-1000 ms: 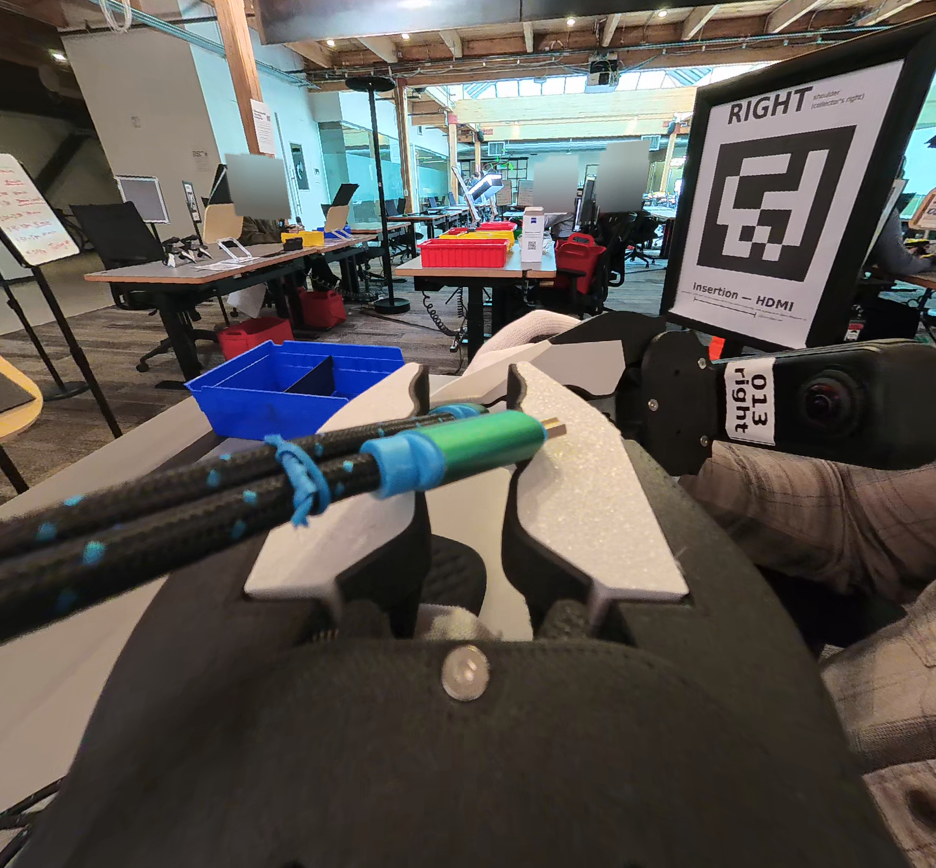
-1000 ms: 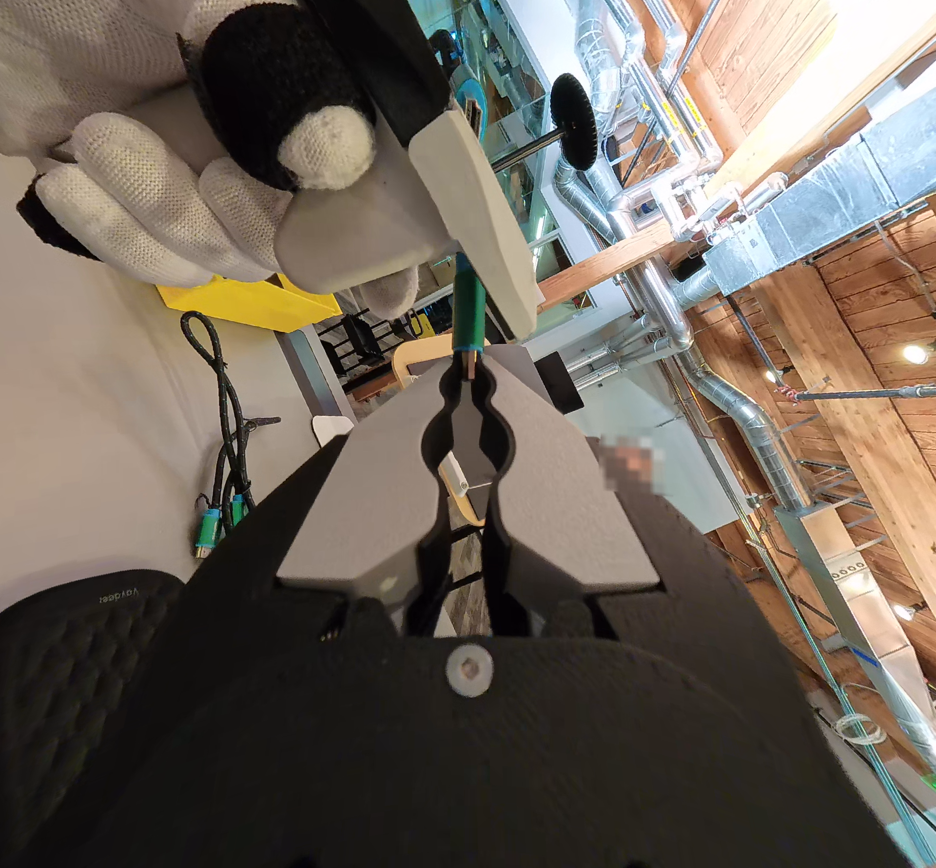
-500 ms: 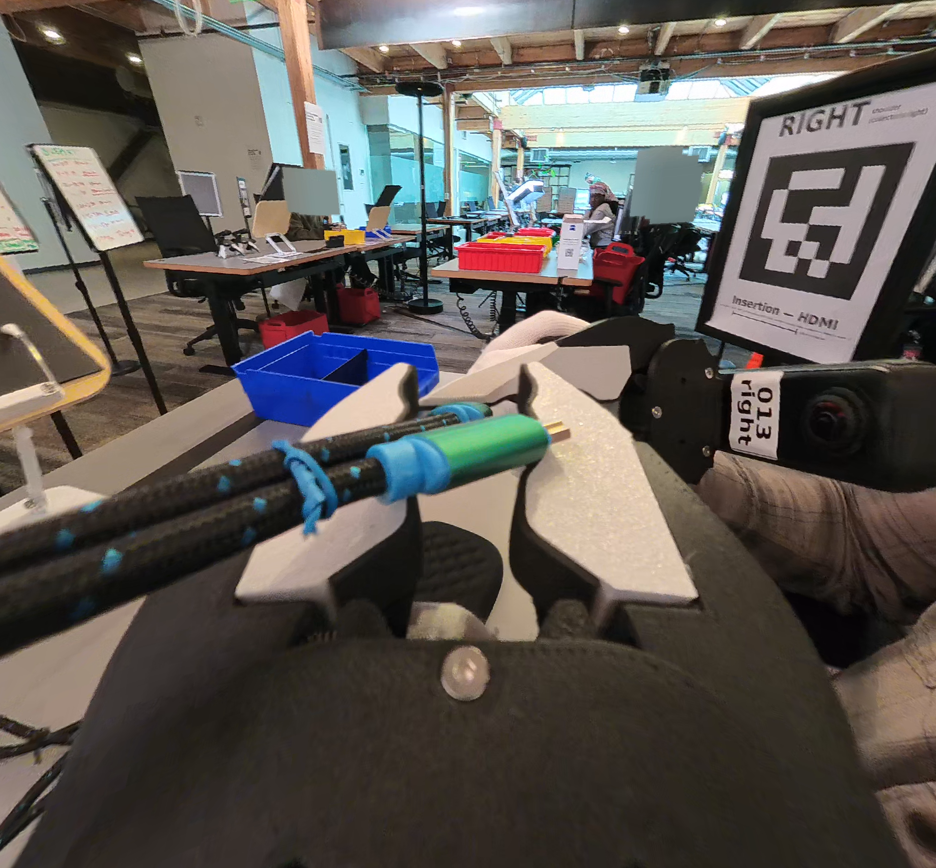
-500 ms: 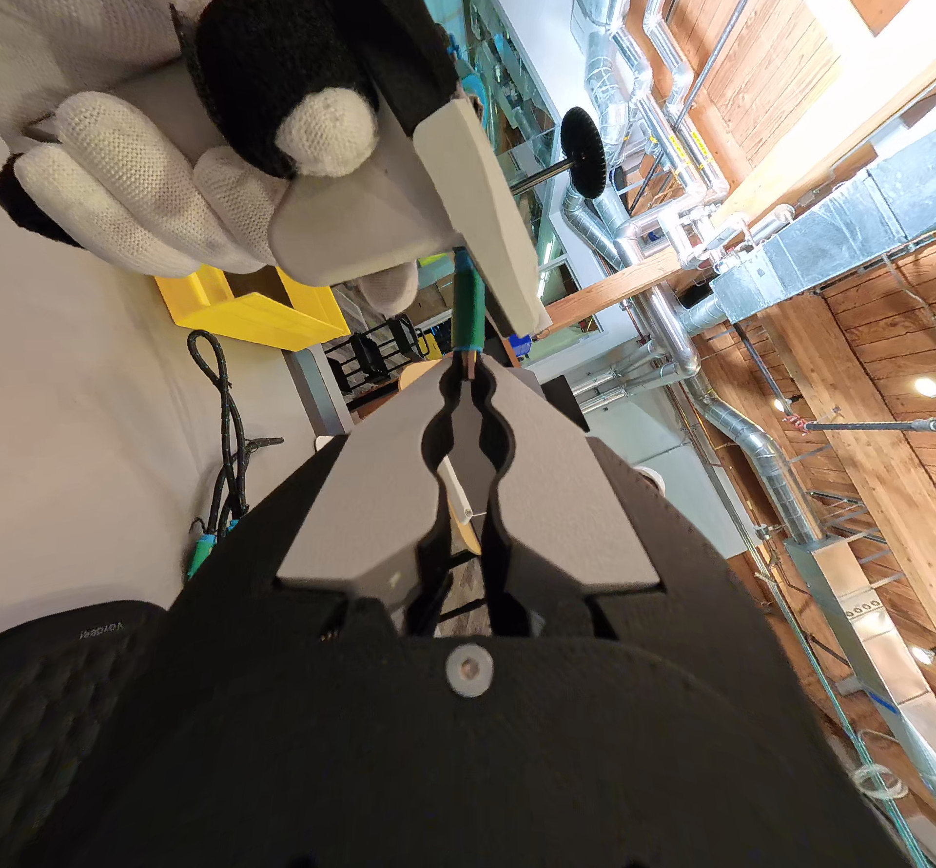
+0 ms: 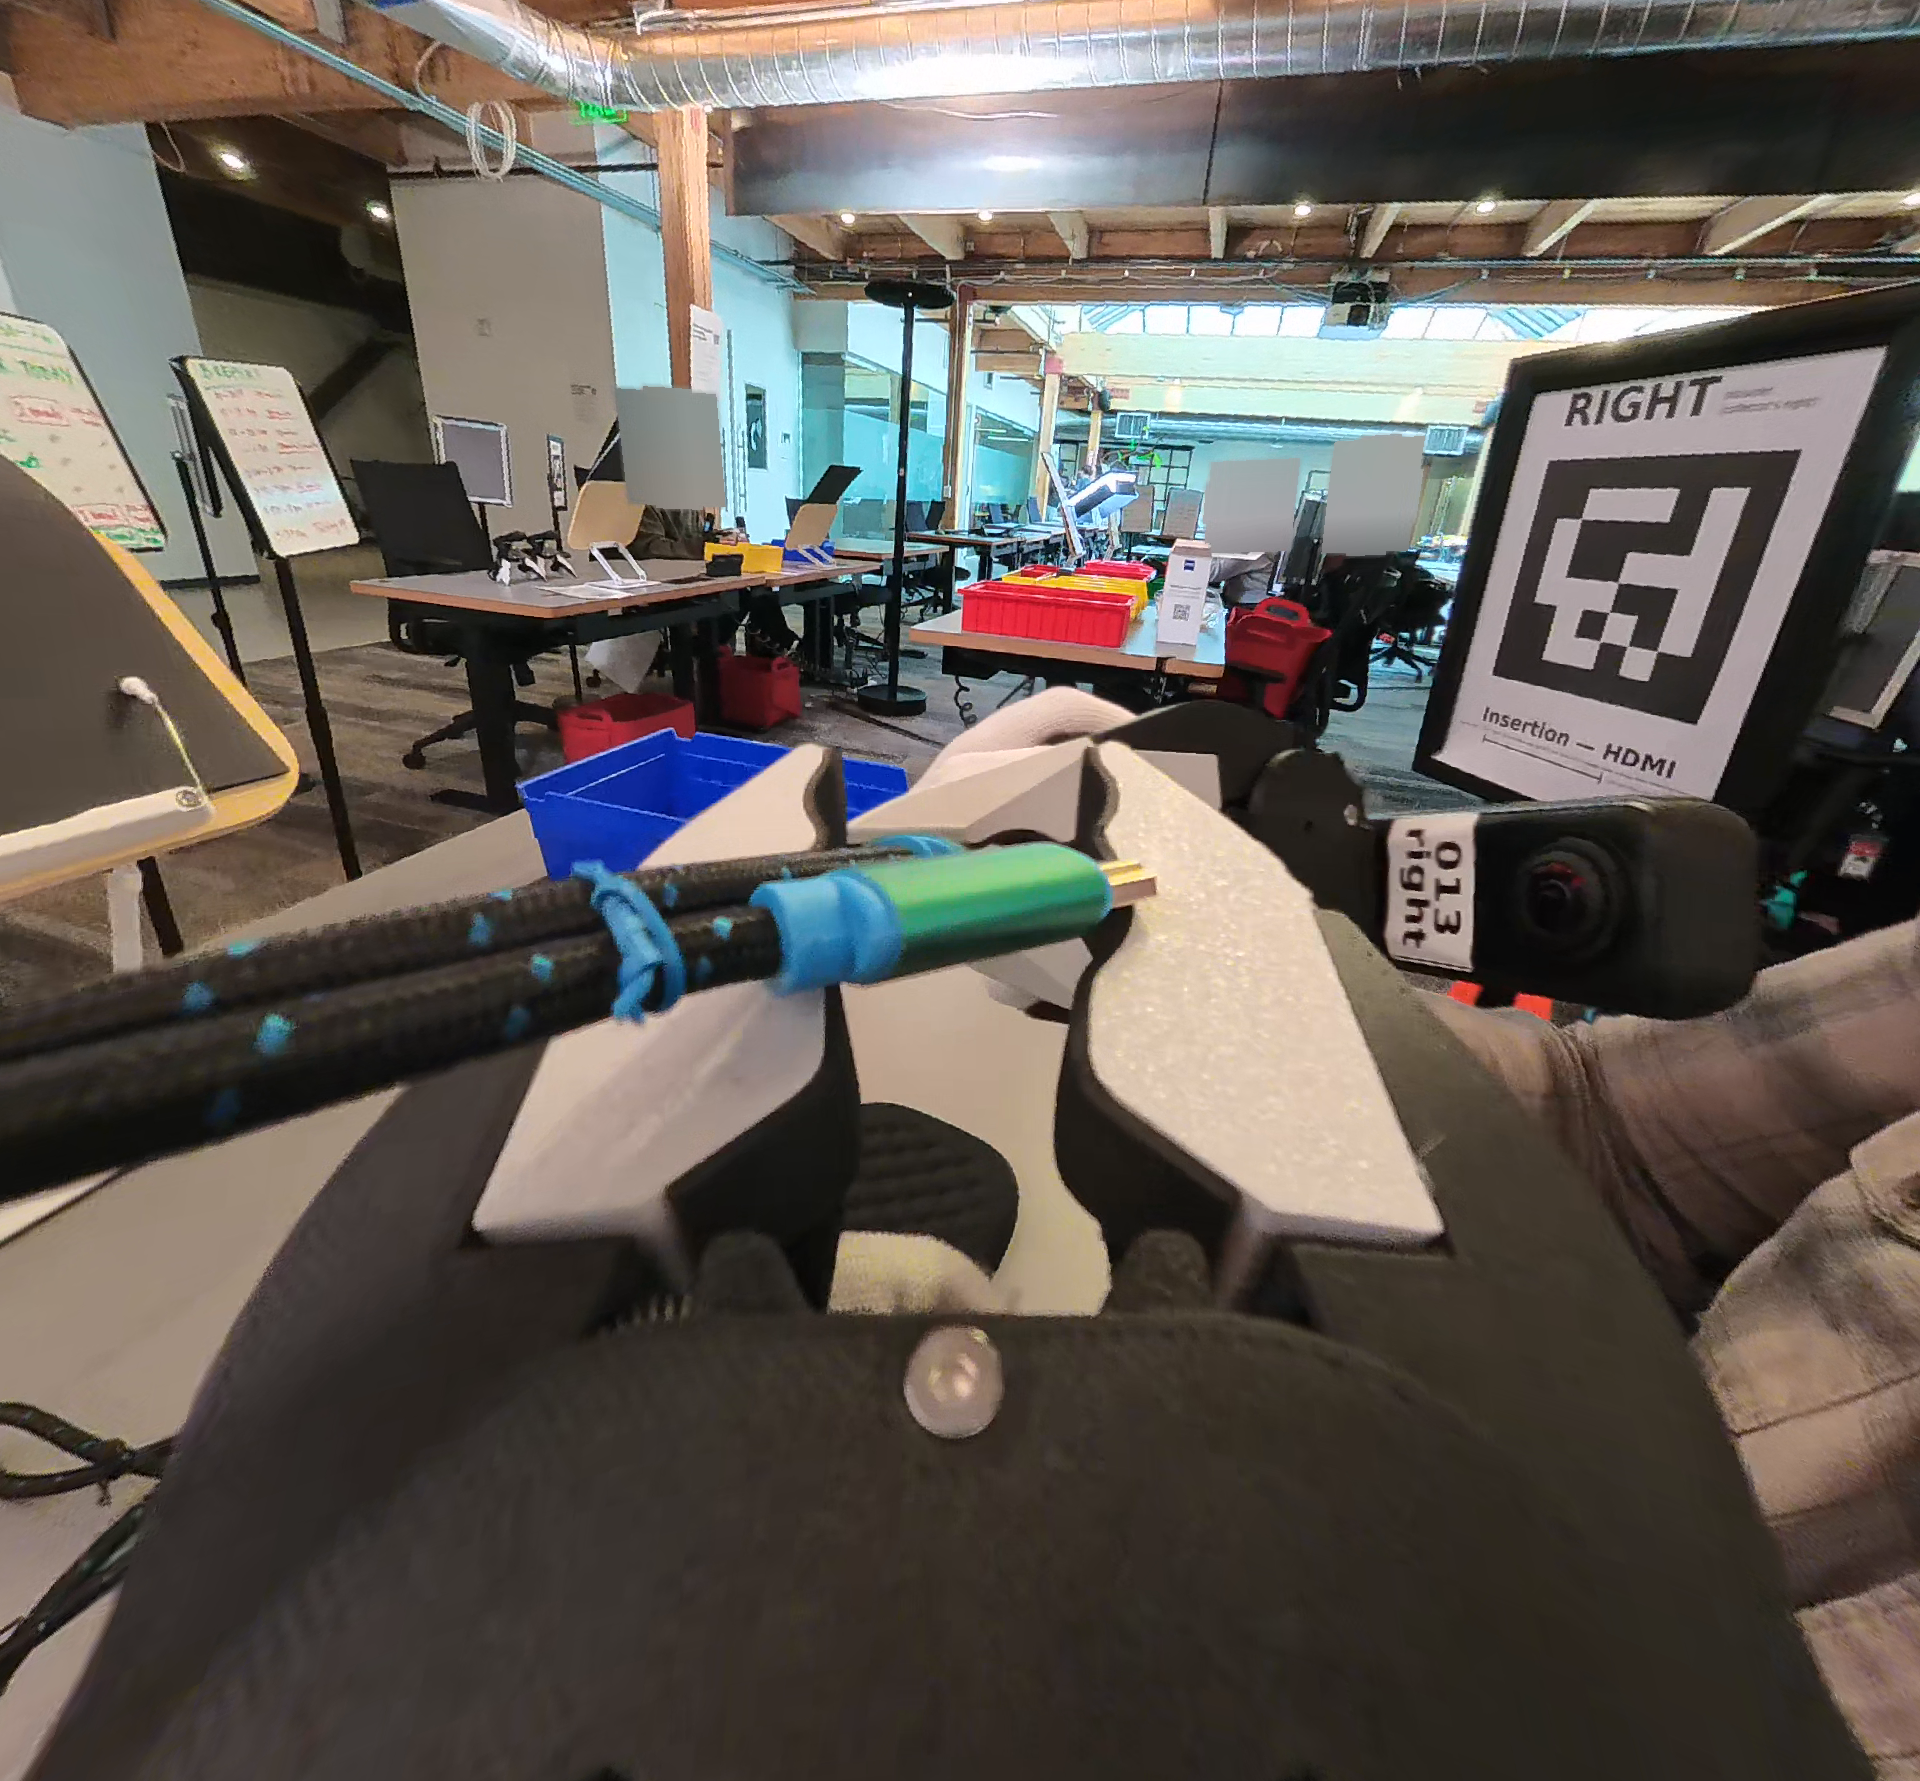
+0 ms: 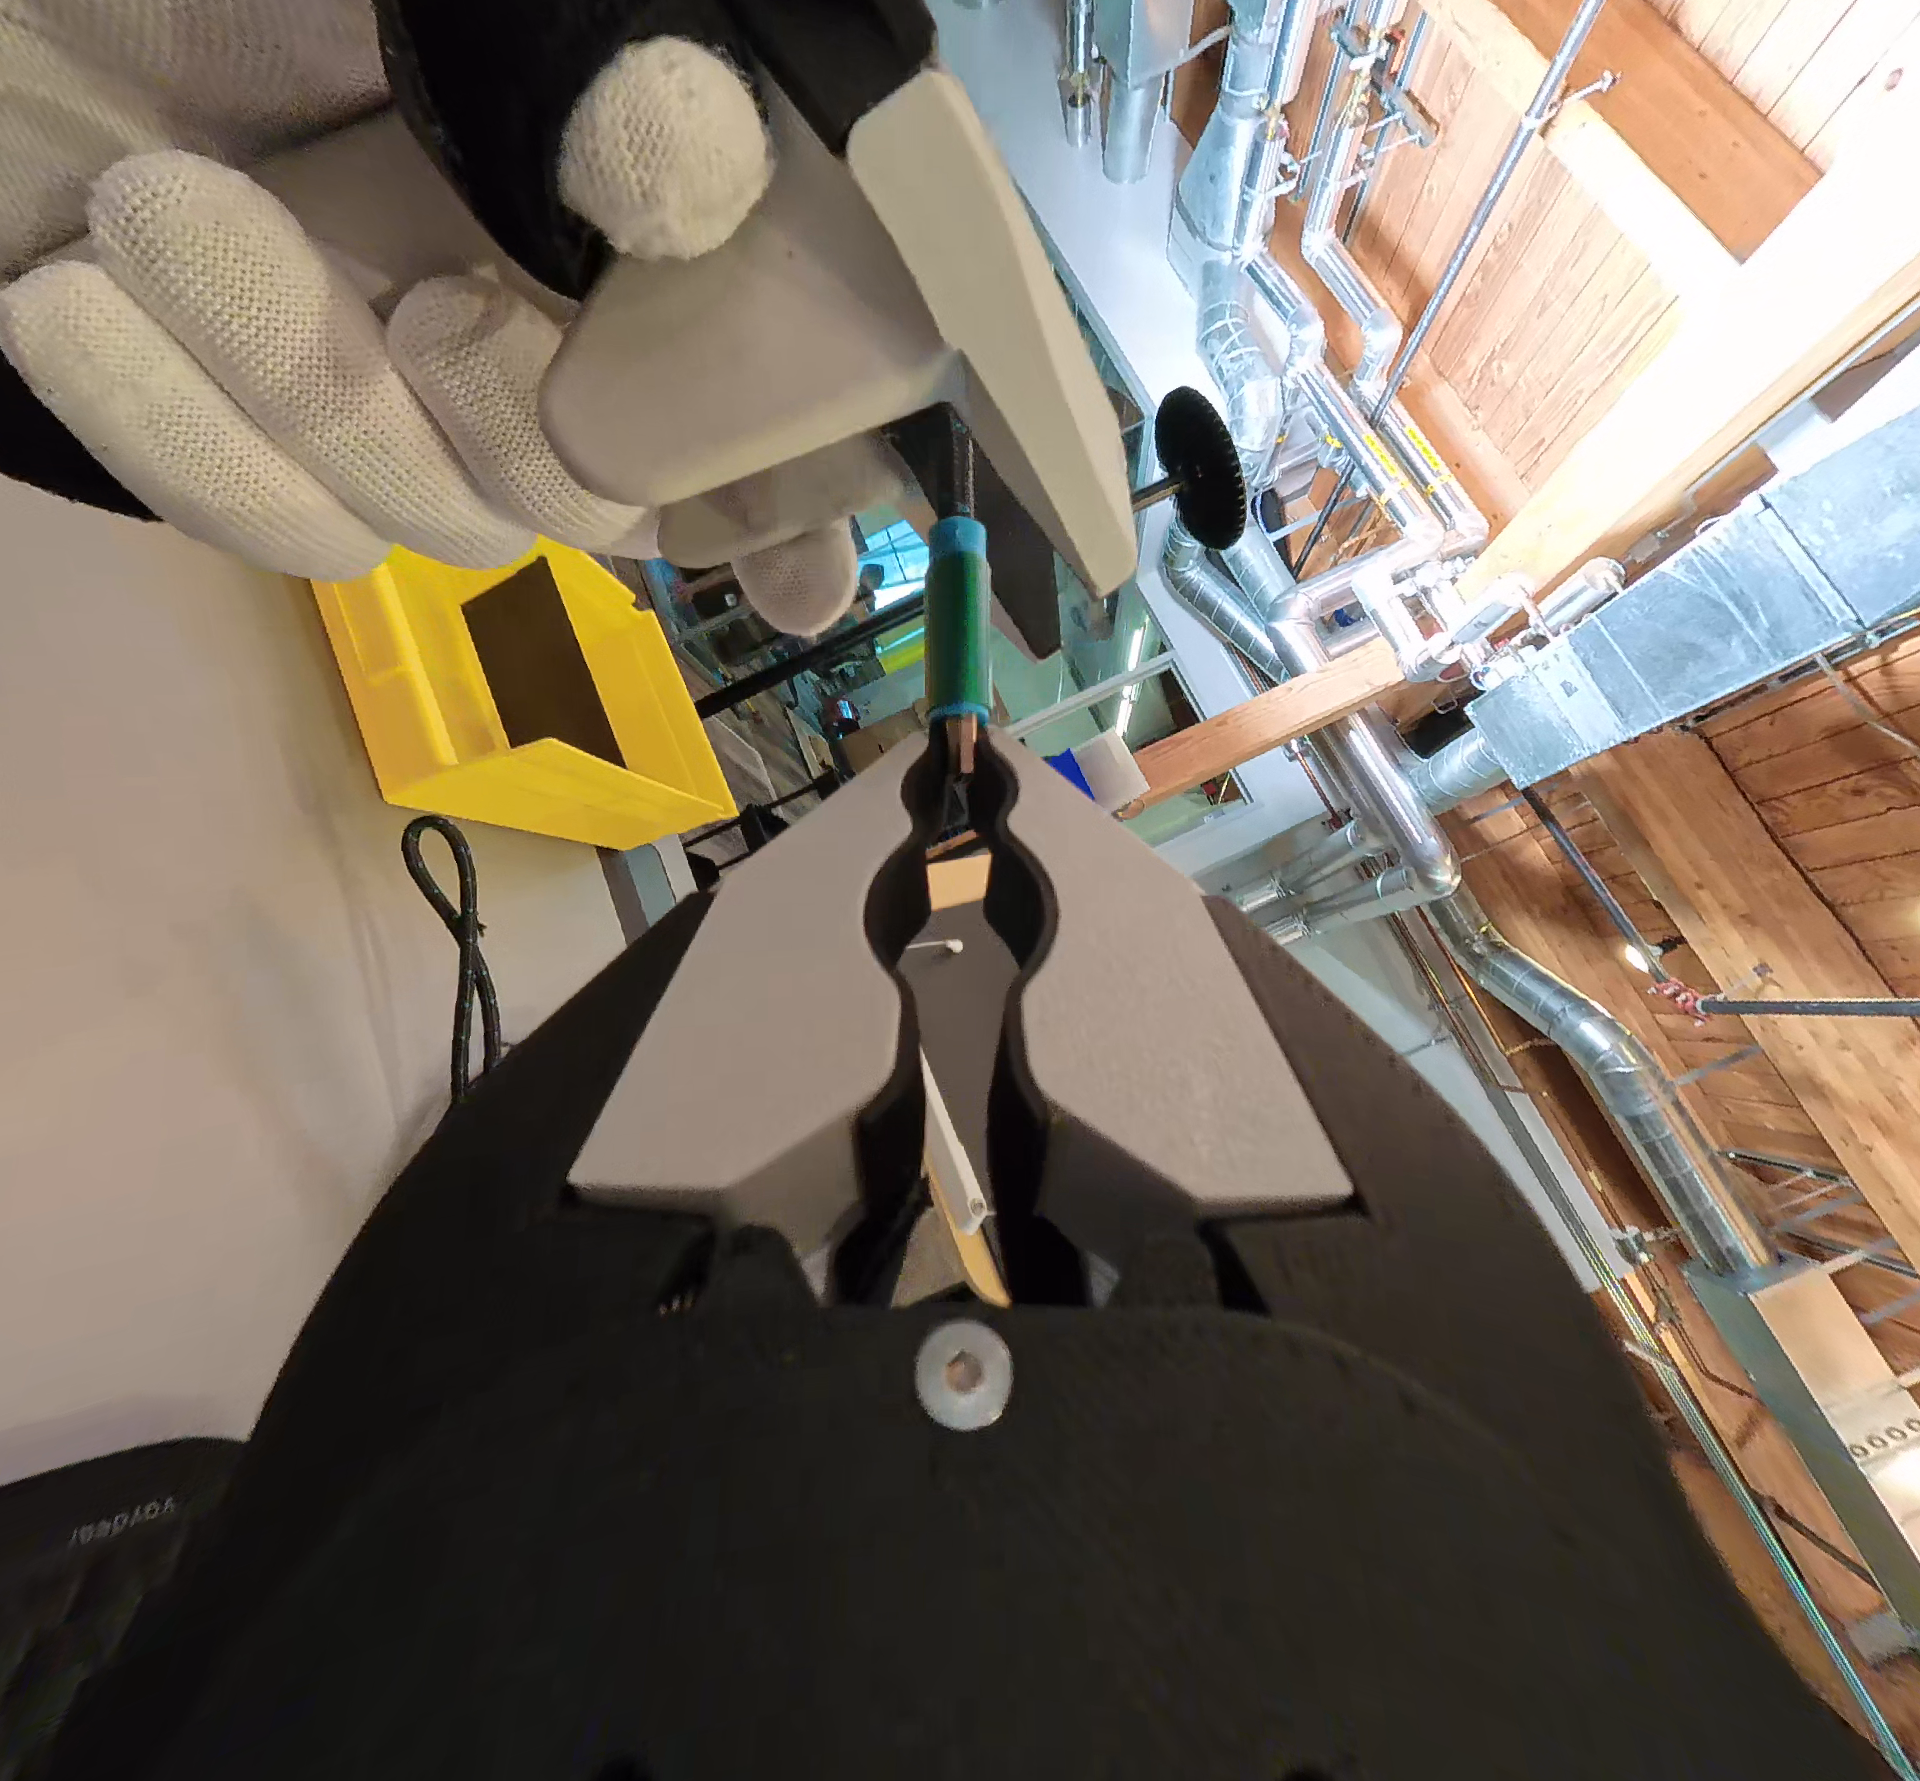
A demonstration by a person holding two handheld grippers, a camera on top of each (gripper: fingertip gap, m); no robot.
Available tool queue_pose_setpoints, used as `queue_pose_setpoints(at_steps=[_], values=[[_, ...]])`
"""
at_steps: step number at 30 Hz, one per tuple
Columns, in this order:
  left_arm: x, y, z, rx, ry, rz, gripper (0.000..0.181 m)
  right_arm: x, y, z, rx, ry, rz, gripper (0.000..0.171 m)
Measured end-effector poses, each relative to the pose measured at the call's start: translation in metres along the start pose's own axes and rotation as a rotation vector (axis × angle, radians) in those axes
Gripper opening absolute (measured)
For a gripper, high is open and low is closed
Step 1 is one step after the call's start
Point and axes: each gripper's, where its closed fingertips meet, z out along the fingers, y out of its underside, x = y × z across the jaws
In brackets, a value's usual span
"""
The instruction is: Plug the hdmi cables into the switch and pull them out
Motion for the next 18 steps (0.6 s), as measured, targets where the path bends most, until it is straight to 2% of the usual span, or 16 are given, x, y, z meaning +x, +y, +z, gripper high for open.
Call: queue_pose_setpoints(at_steps=[18], values=[[-0.007,0.011,-0.008,-0.134,-0.115,0.179,0.027,0.006,-0.008,0.002,0.051,0.008,-0.099,0.001]])
